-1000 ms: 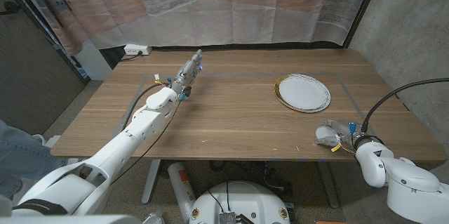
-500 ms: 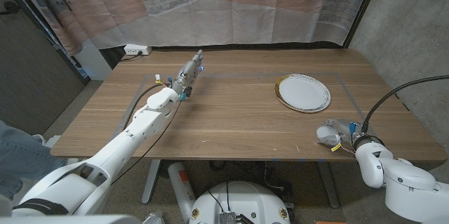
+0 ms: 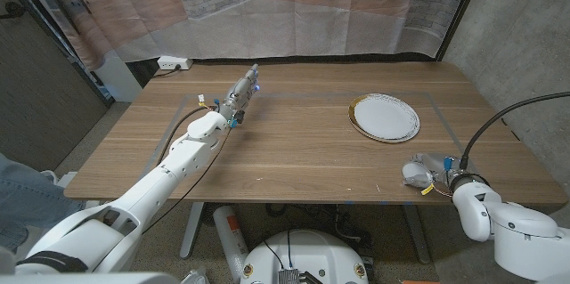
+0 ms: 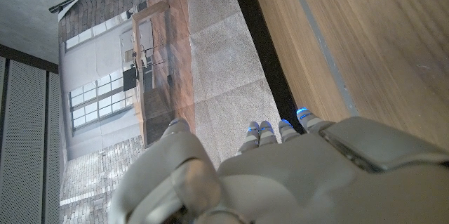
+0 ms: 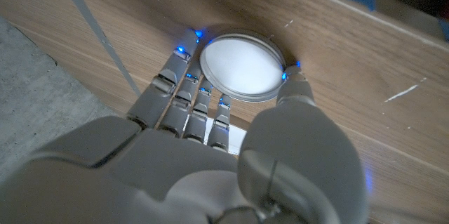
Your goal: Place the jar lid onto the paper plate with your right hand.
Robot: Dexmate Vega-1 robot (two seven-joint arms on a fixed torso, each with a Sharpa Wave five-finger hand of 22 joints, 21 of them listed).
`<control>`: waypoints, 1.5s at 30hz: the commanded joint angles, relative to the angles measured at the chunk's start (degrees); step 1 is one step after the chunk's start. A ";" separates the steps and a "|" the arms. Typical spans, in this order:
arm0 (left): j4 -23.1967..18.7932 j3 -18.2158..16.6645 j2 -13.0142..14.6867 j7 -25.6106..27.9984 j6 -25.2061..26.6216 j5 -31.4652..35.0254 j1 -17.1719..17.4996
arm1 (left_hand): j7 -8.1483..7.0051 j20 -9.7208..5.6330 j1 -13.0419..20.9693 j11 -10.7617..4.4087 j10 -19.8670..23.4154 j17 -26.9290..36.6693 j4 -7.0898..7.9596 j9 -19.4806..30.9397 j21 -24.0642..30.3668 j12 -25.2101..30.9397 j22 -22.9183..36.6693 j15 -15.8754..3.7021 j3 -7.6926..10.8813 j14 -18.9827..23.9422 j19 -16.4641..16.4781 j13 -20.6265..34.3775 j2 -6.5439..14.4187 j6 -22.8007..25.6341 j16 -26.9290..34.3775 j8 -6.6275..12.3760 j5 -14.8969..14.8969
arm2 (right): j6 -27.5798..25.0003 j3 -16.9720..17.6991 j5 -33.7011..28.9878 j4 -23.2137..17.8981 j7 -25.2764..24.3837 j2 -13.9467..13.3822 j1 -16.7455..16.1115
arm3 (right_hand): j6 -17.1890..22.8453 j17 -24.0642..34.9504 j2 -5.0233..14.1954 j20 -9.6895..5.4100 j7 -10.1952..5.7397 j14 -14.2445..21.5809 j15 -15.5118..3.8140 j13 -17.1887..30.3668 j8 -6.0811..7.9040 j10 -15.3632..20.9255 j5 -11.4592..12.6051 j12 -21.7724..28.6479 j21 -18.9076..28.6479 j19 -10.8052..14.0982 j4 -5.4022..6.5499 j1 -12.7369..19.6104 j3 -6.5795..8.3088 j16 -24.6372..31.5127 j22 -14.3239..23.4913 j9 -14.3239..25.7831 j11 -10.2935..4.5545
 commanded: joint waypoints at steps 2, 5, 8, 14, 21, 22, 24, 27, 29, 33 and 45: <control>-0.14 0.21 -0.11 0.00 0.19 0.22 -0.29 | 0.11 -0.76 0.28 -0.16 -0.07 0.15 0.02 0.23 -0.09 -0.01 0.18 0.28 -0.18 0.13 -6.13 0.25 0.29 0.45 -0.13 -0.07 0.01 | 0.43 1.97 4.47 -1.09 -4.57 -3.26 -0.43 | 0.64 0.30 0.42 -0.18 -0.27 0.43 -3.76 0.22 0.17 0.32 -0.10 0.32 -0.24 -0.18 0.16 0.63 0.27 0.31 0.21 0.14 -0.10; -0.13 0.28 -0.16 0.02 0.14 0.33 -0.39 | 0.08 -0.76 0.28 -0.17 -0.07 0.15 0.02 0.23 -0.12 -0.01 0.19 0.27 -0.18 0.12 -6.13 0.25 0.30 0.43 -0.14 -0.09 0.01 | 0.27 1.81 4.74 -1.18 -5.15 -3.50 -0.13 | 0.73 0.34 0.45 -0.23 -0.30 0.43 -3.79 0.23 0.18 0.27 -0.15 0.30 -0.23 -0.16 0.17 0.64 0.27 0.29 0.22 0.15 -0.06; -0.08 0.25 -0.26 0.04 0.08 0.30 -0.44 | 0.12 -0.77 0.29 -0.22 -0.06 0.15 0.01 0.23 -0.16 -0.01 0.19 0.26 -0.20 0.12 -6.12 0.25 0.32 0.44 -0.14 -0.09 0.00 | 0.28 1.76 5.11 -1.16 -5.83 -3.77 0.04 | 0.85 0.43 0.55 -0.27 -0.32 0.49 -3.78 0.28 0.16 0.28 -0.29 0.32 -0.26 -0.23 0.19 0.71 0.28 0.28 0.26 0.15 -0.30; -0.22 0.24 -0.28 0.18 0.08 0.29 -0.30 | 0.10 -0.77 0.31 -0.25 -0.08 0.15 0.00 0.23 -0.21 -0.01 0.20 0.29 -0.22 0.11 -6.07 0.25 0.35 0.43 -0.15 -0.10 0.00 | 0.47 1.97 6.31 -1.28 -7.16 -4.75 0.04 | 0.94 0.51 0.67 -0.38 -0.41 0.61 -3.96 0.32 0.13 0.34 -0.42 0.35 -0.27 -0.28 0.20 0.81 0.31 0.29 0.29 0.16 -0.34; -0.43 0.19 -0.24 0.26 -0.01 0.22 0.01 | 0.08 -0.78 0.34 -0.28 -0.11 0.15 -0.03 0.23 -0.28 -0.03 0.20 0.25 -0.24 0.21 -6.00 0.25 0.38 0.45 -0.12 -0.10 0.00 | 1.11 2.39 7.94 -1.36 -8.95 -5.95 -0.02 | 1.23 0.66 0.88 -0.25 -0.47 -0.13 -3.95 0.41 0.10 0.37 -0.68 0.38 -0.72 -1.36 0.13 1.17 0.42 -0.10 0.28 0.18 -0.34; -0.47 0.17 -0.25 0.29 -0.03 0.21 0.05 | 0.08 -0.77 0.35 -0.30 -0.12 0.15 -0.03 0.23 -0.31 -0.03 0.20 0.27 -0.25 0.18 -6.02 0.25 0.39 0.46 -0.13 -0.10 -0.01 | 1.33 2.55 8.35 -1.33 -9.35 -6.15 -0.10 | 1.26 0.68 0.89 -0.19 -0.50 -0.23 -3.97 0.42 0.09 0.32 -0.72 0.37 -0.76 -1.43 0.13 1.20 0.42 -0.15 0.28 0.18 -0.42; -0.49 0.15 -0.22 0.33 -0.13 0.24 0.11 | 0.10 -0.75 0.36 -0.27 -0.06 0.15 -0.04 0.23 -0.33 -0.01 0.20 0.29 -0.25 0.14 -6.01 0.25 0.40 0.46 -0.15 -0.10 -0.01 | 1.42 2.67 8.84 -1.40 -9.72 -6.42 0.00 | 1.34 0.72 0.95 -0.15 -0.52 -0.38 -4.02 0.45 0.08 0.34 -0.80 0.37 -0.81 -1.51 0.11 1.29 0.44 -0.23 0.26 0.18 -0.24; -0.53 0.11 -0.21 0.29 -0.19 0.18 0.18 | 0.12 -0.76 0.37 -0.22 -0.05 0.15 -0.05 0.23 -0.37 -0.01 0.21 0.26 -0.26 0.16 -6.00 0.25 0.41 0.47 -0.14 -0.10 -0.01 | 2.12 2.66 9.20 -1.42 -10.22 -7.23 0.19 | 1.37 0.77 1.00 -0.17 -0.54 -0.33 -4.06 0.48 0.04 0.37 -0.88 0.39 -0.85 -1.55 0.11 1.37 0.46 -0.24 0.24 0.19 -0.08; -0.54 0.15 -0.18 0.15 -0.16 0.16 0.19 | 0.17 -0.78 0.38 -0.26 -0.05 0.15 -0.06 0.23 -0.39 -0.01 0.21 0.26 -0.27 0.15 -6.00 0.25 0.42 0.49 -0.15 -0.09 -0.01 | 2.48 3.24 8.70 -1.32 -9.82 -7.35 -0.18 | 1.48 0.82 1.09 -0.20 -0.63 -0.34 -4.05 0.50 0.04 0.35 -0.95 0.38 -0.89 -1.60 0.12 1.43 0.49 -0.25 0.23 0.20 -0.17; -0.56 0.21 -0.21 0.08 -0.12 0.12 0.26 | 0.18 -0.72 0.40 -0.28 -0.04 0.15 -0.07 0.23 -0.44 -0.01 0.21 0.24 -0.28 0.15 -5.98 0.25 0.45 0.50 -0.15 -0.09 -0.02 | 2.93 3.51 7.66 -1.19 -9.10 -7.35 0.01 | 1.59 0.88 1.16 -0.21 -0.63 -0.29 -4.03 0.53 0.02 0.40 -1.06 0.40 -0.92 -1.61 0.11 1.54 0.51 -0.27 0.21 0.20 -0.46; -1.06 0.13 -0.04 0.38 0.02 0.03 0.78 | 0.18 -0.73 0.45 -0.12 -0.08 0.15 -0.12 0.23 -0.58 -0.03 0.22 0.24 -0.32 0.15 -5.93 0.25 0.51 0.51 -0.16 -0.10 -0.03 | 4.00 4.96 5.12 -0.62 -7.24 -7.35 -0.12 | 1.56 1.05 1.35 -0.31 -0.78 -0.01 -4.19 0.63 -0.17 0.47 -1.39 0.43 -1.01 -1.64 0.16 1.72 0.53 -0.25 0.18 0.21 -0.63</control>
